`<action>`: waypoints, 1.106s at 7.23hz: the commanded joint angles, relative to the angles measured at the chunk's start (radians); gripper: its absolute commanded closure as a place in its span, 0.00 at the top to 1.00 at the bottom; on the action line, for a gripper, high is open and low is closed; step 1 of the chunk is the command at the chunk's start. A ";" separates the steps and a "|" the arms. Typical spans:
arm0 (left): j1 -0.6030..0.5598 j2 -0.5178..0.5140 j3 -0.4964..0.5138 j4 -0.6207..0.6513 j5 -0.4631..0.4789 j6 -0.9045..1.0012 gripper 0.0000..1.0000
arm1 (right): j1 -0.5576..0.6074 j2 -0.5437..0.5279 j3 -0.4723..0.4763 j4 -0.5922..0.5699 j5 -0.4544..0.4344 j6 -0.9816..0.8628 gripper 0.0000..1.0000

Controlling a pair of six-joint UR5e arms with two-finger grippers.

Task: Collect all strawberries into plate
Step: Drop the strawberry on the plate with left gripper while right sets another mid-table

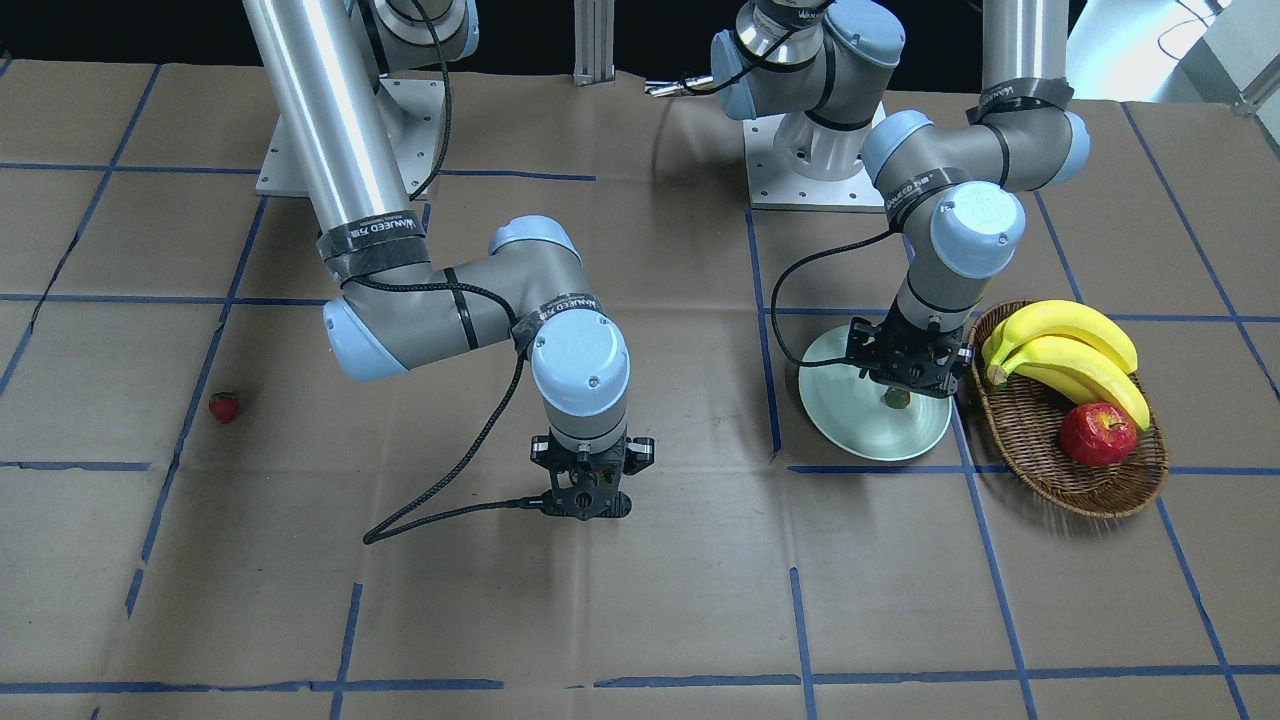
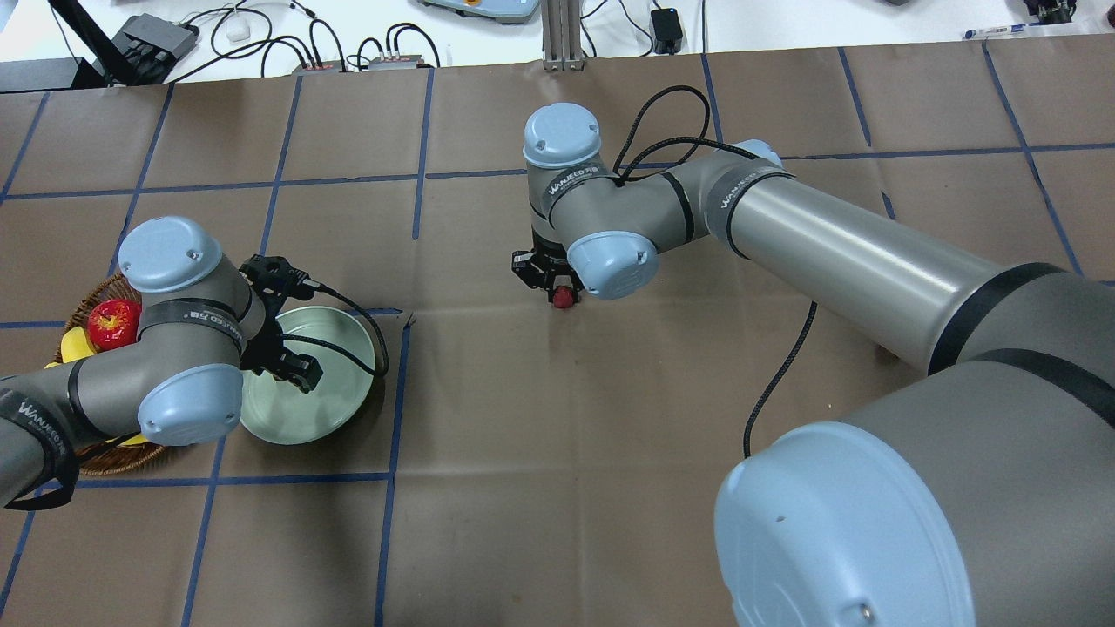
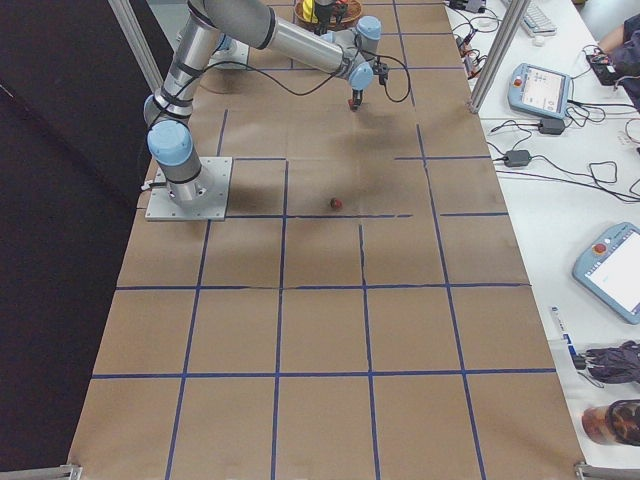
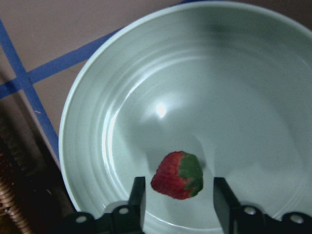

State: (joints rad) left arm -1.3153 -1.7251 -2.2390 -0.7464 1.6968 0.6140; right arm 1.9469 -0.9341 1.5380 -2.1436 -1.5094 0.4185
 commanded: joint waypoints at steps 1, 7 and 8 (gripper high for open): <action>-0.008 0.021 0.005 -0.011 -0.002 -0.011 0.97 | -0.011 -0.027 -0.007 0.025 0.000 -0.001 1.00; -0.262 -0.007 0.134 -0.034 -0.167 -0.513 0.99 | -0.305 -0.353 0.042 0.304 -0.041 -0.336 1.00; -0.315 -0.049 0.172 -0.033 -0.224 -0.678 0.99 | -0.372 -0.376 0.092 0.286 -0.078 -0.437 1.00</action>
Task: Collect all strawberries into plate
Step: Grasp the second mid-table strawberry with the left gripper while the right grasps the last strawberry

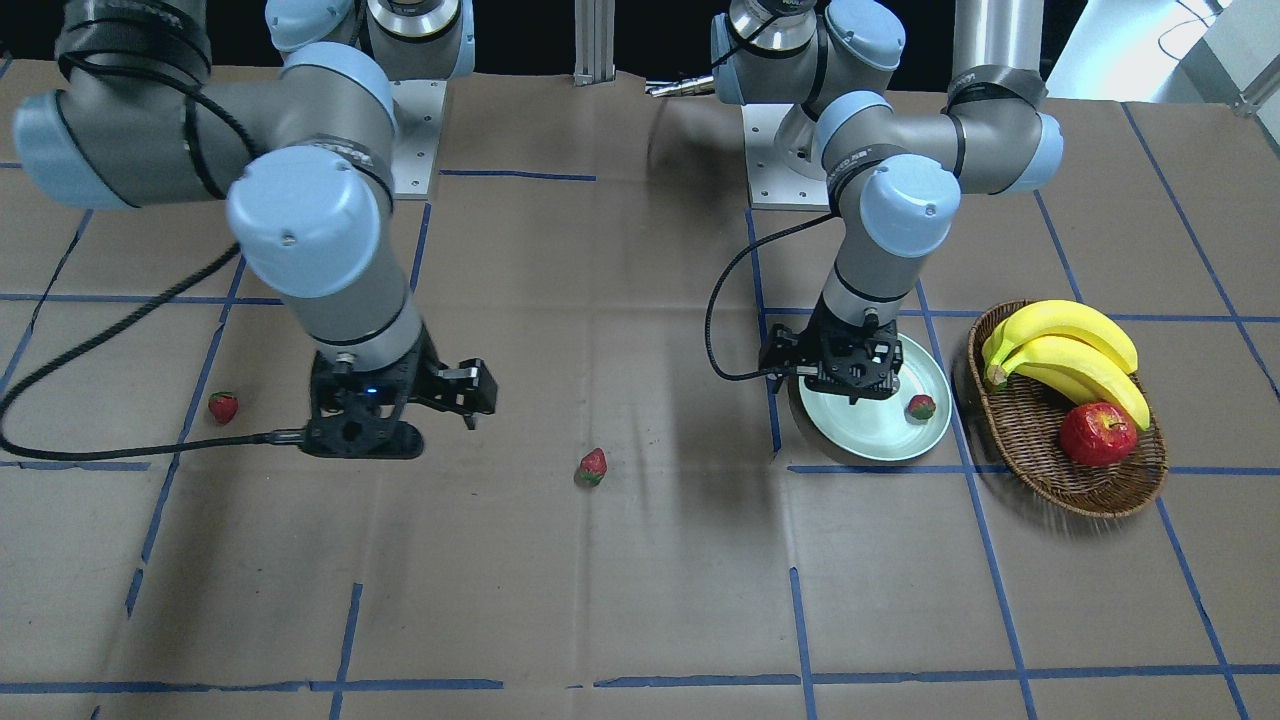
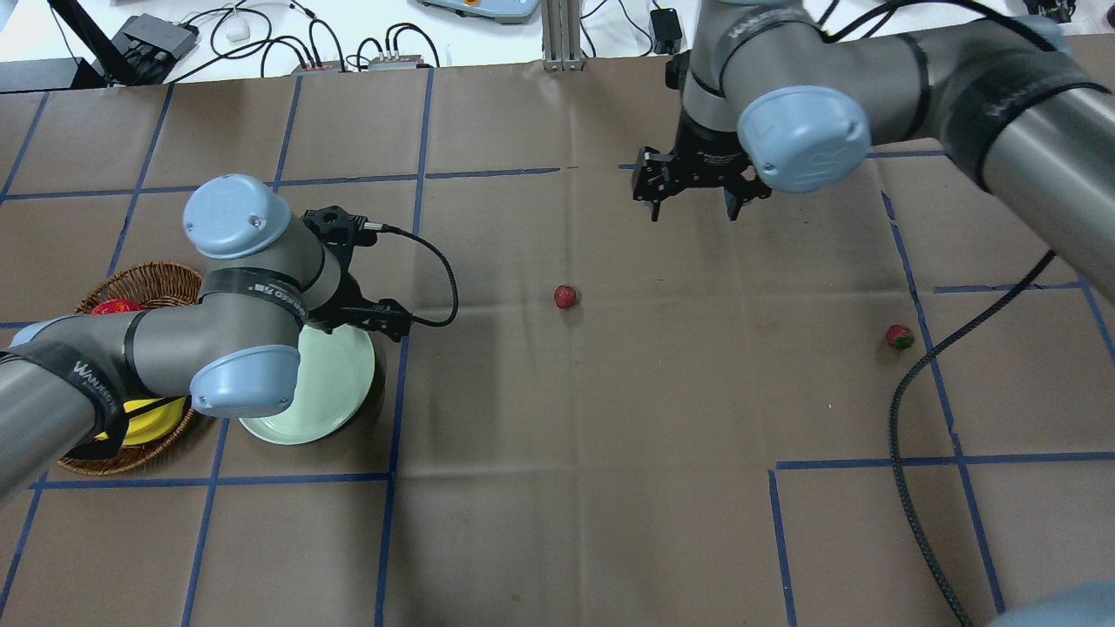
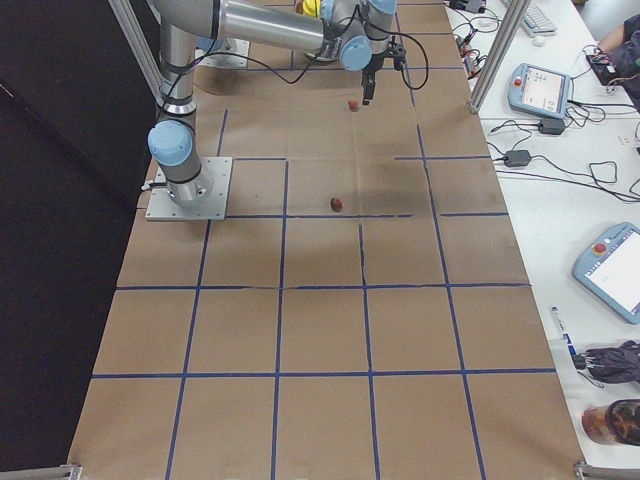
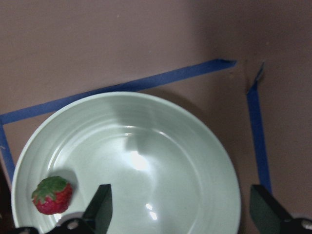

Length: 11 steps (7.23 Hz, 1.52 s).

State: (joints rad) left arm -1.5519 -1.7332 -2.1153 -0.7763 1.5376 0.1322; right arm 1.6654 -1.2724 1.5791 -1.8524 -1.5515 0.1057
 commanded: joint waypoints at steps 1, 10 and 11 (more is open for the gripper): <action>-0.143 -0.105 0.113 0.005 -0.059 -0.265 0.99 | -0.163 -0.062 0.086 -0.008 -0.042 -0.215 1.00; -0.346 -0.407 0.362 0.061 -0.036 -0.407 0.99 | -0.497 -0.048 0.562 -0.496 -0.024 -0.613 0.99; -0.347 -0.411 0.360 0.063 -0.036 -0.407 0.95 | -0.497 -0.047 0.561 -0.498 -0.025 -0.612 0.86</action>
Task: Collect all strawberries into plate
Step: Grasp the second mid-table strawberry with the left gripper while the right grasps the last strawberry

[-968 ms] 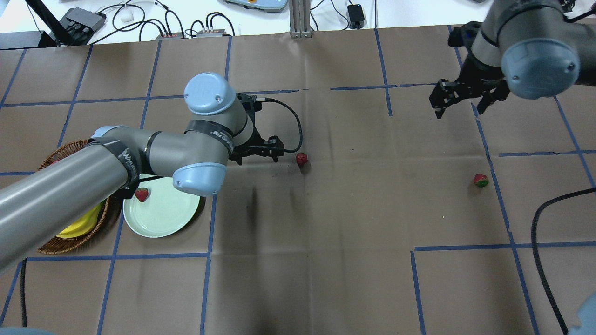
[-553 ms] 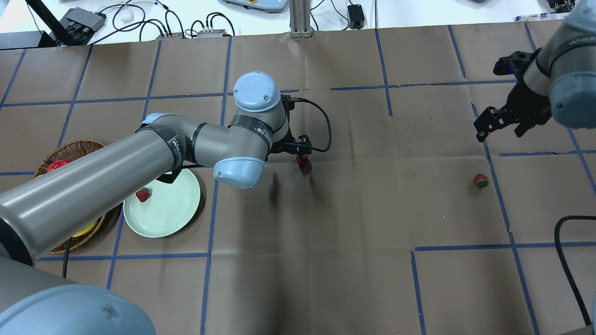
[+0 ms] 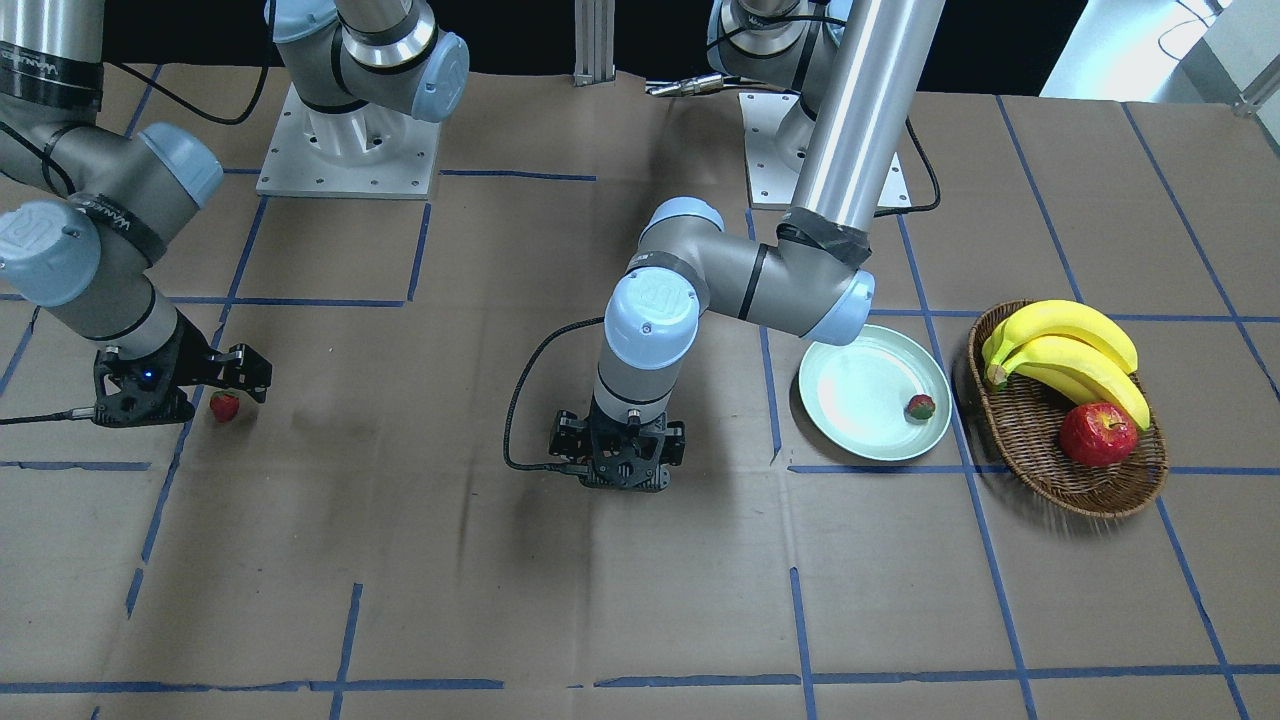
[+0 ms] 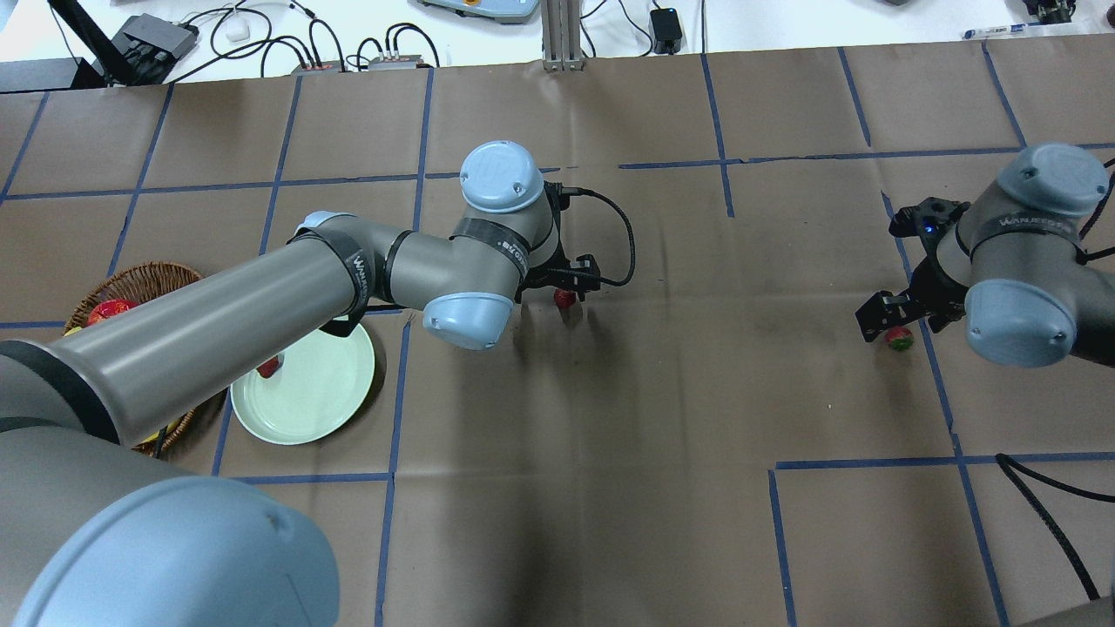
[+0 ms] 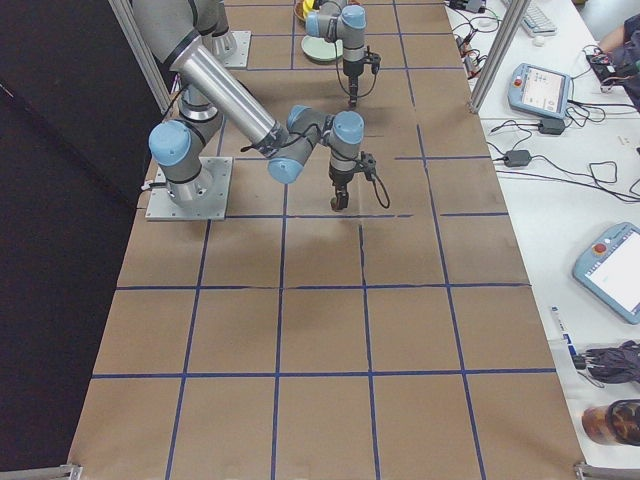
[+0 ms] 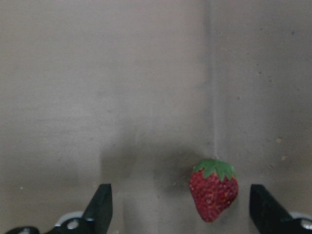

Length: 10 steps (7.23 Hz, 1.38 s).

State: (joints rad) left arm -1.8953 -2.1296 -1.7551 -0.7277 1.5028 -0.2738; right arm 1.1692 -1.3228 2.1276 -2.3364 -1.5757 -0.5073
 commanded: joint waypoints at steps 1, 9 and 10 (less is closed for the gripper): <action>-0.004 -0.015 0.000 0.014 -0.003 -0.005 0.66 | 0.000 0.005 0.011 -0.015 -0.001 0.001 0.74; 0.088 0.156 -0.085 -0.027 0.171 0.266 0.00 | 0.007 0.010 -0.052 -0.041 -0.009 0.001 0.05; 0.138 0.222 -0.174 -0.026 0.245 0.379 0.00 | 0.027 -0.001 -0.120 0.026 -0.003 0.016 0.05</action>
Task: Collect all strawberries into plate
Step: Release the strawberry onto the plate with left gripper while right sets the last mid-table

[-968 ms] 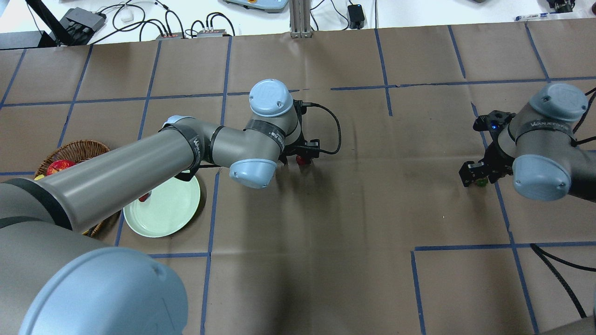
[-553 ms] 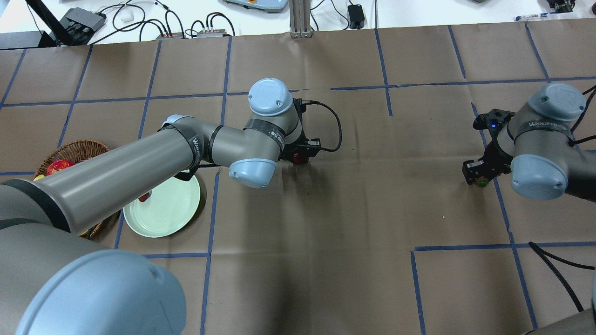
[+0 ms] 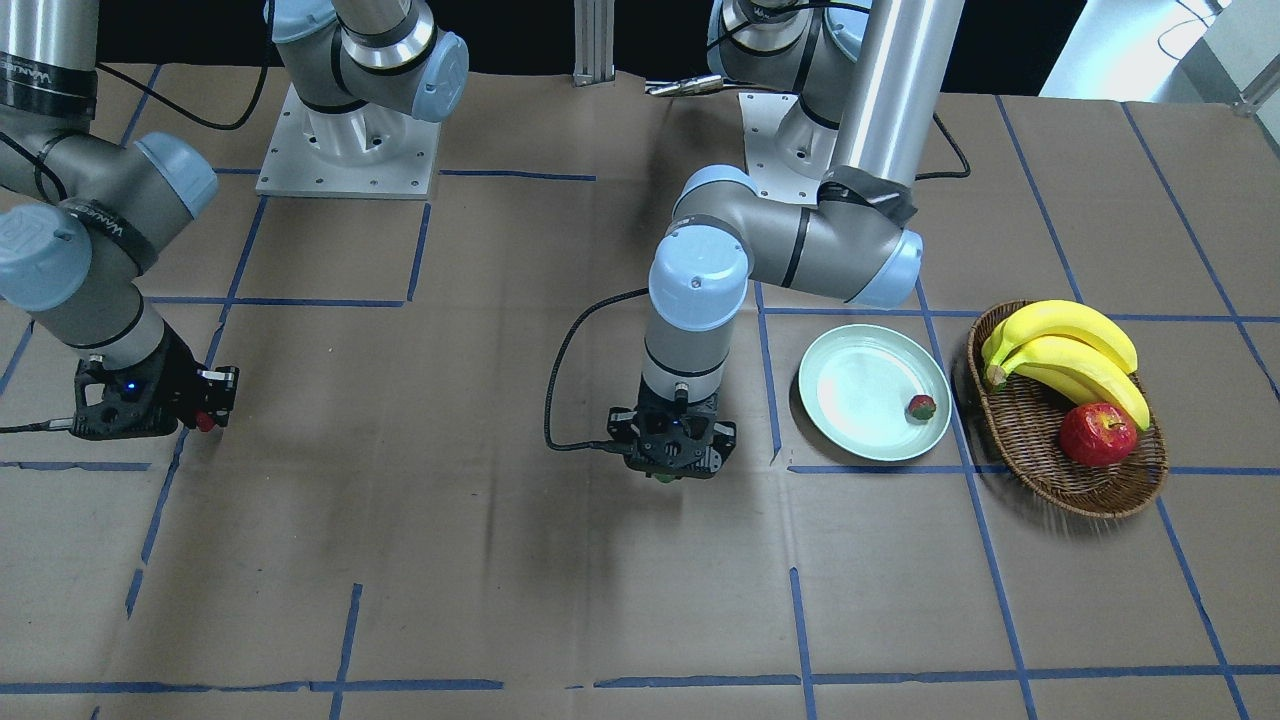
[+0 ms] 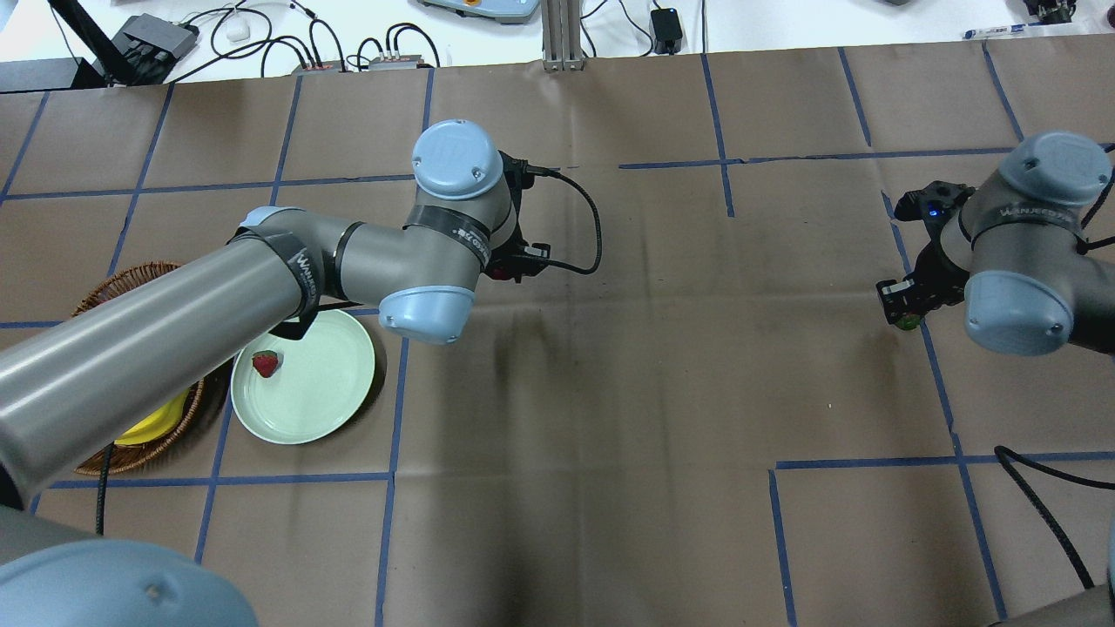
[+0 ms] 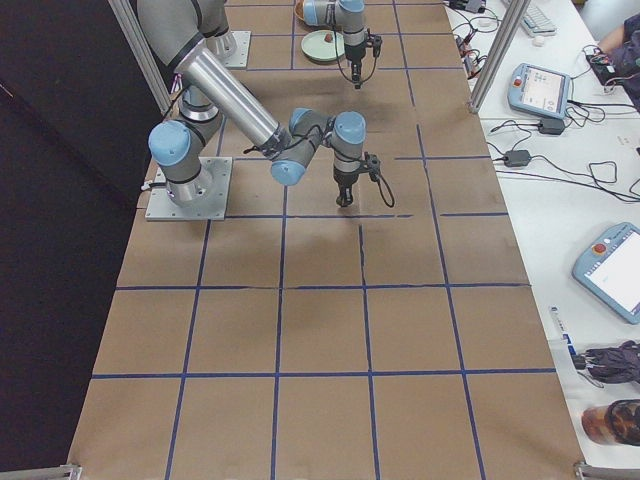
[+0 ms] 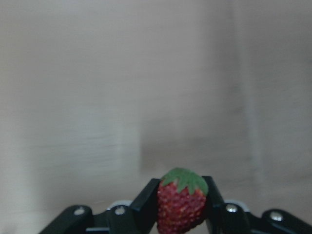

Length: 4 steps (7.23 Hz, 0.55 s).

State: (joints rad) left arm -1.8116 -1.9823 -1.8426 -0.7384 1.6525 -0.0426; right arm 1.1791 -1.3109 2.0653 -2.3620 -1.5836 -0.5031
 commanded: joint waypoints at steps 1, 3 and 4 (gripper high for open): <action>0.114 0.147 -0.166 -0.013 0.110 0.229 0.00 | 0.069 -0.010 -0.159 0.161 0.005 0.076 0.04; 0.255 0.232 -0.280 -0.001 0.107 0.450 0.00 | 0.225 -0.002 -0.290 0.312 0.005 0.295 0.04; 0.311 0.250 -0.347 0.014 0.105 0.496 0.01 | 0.320 0.001 -0.293 0.311 0.008 0.416 0.04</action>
State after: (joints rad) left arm -1.5776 -1.7684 -2.1091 -0.7373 1.7578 0.3695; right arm 1.3882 -1.3135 1.8046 -2.0853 -1.5785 -0.2338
